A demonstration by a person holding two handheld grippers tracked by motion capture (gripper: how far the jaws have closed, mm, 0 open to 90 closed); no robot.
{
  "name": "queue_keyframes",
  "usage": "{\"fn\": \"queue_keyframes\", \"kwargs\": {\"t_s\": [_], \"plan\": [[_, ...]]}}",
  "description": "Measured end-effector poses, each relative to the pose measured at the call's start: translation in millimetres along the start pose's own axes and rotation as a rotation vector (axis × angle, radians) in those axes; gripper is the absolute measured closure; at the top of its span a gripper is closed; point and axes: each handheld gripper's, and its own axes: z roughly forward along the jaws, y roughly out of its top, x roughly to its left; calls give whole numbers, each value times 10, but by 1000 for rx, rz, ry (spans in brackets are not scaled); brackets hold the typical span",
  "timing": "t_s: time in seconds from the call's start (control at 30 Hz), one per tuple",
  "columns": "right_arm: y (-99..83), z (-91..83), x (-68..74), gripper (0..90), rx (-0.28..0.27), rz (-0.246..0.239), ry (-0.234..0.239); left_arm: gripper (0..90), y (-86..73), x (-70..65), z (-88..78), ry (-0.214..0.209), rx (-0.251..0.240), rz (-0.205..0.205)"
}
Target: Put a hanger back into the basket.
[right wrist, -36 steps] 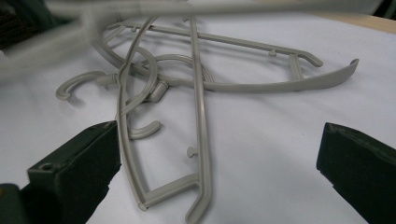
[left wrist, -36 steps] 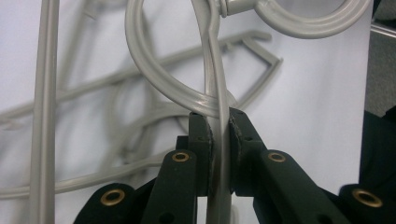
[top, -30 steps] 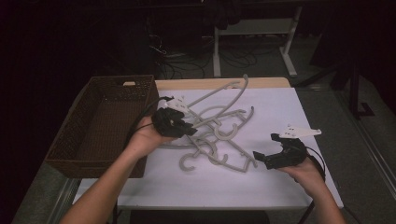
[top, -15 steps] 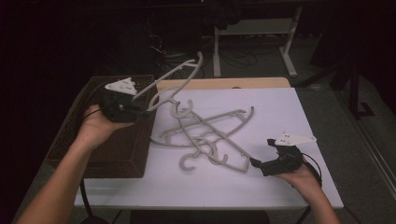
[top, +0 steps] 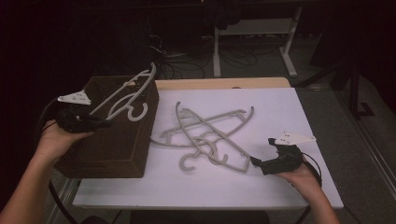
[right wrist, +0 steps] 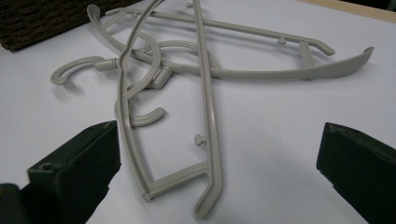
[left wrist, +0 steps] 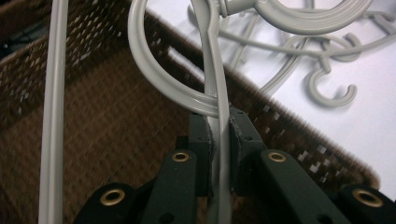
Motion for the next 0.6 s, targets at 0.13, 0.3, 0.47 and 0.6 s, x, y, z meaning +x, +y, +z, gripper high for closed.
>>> {"fn": "queue_keyframes", "kwargs": {"t_s": [0.13,0.3,0.47,0.6], "plan": [[-1,-3,-2,0,1,3,-3,817,-139,70,-3,-26,43,14],[0,2,-4,0,1,1,-4,817,-207,120,25,-29,58,1],[0,-4,-9,0,-1,4,-4,817,-244,187,38,-17,52,-26],[2,-2,-13,0,-1,5,-5,816,-293,270,131,-39,66,-53]]}}
